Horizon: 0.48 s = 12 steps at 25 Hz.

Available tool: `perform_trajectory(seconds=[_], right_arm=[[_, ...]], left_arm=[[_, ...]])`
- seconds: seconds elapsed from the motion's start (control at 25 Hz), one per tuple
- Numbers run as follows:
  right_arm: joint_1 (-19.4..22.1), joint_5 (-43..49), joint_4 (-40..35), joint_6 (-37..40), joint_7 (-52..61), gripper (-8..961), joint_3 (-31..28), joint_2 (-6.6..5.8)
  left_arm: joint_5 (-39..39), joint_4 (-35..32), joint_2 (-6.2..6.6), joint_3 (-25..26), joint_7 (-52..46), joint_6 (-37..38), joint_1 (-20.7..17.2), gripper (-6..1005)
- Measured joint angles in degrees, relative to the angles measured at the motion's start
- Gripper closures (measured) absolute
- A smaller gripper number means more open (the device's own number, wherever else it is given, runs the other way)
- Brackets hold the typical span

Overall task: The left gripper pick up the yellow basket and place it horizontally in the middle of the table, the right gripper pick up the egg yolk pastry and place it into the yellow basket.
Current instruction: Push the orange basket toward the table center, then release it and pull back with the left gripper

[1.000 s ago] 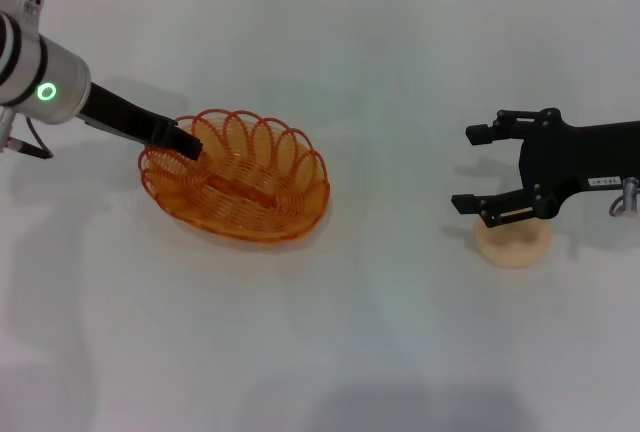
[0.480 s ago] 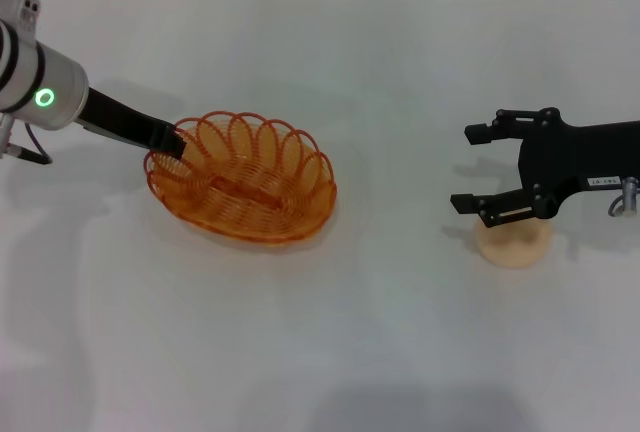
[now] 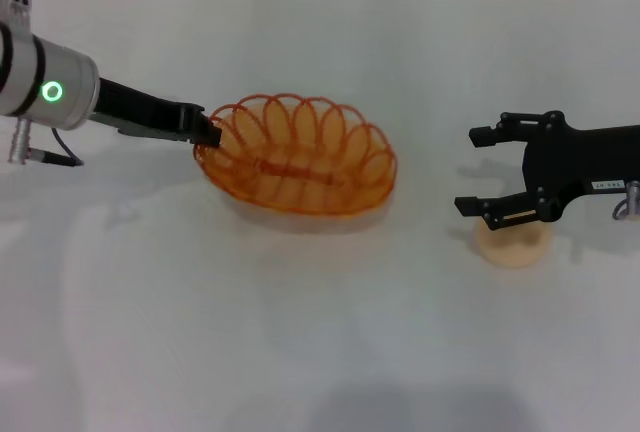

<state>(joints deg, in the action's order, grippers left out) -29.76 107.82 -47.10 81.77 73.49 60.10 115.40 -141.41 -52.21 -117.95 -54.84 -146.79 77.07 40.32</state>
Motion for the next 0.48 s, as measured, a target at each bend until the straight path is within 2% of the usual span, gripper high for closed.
perform_trajectory(seconds=[0.2, 0.4, 0.48], right_arm=[[0.25, -0.49, 0.08, 0.4, -1.54, 108, -0.01, 0.0], [0.51, -0.86, 0.29, 0.58, -2.36, 110, 0.02, 0.0], [0.57, -0.88, 0.29, 0.65, -2.43, 112, 0.02, 0.0]], left_arm=[[2.63, -0.24, -1.03, -0.93, -5.33, 0.53, -0.52, 923], [3.13, 0.21, -1.35, -8.89, -12.89, -3.55, -1.78, 924], [3.17, 0.25, -1.39, -10.6, -15.23, -4.75, -2.12, 925]])
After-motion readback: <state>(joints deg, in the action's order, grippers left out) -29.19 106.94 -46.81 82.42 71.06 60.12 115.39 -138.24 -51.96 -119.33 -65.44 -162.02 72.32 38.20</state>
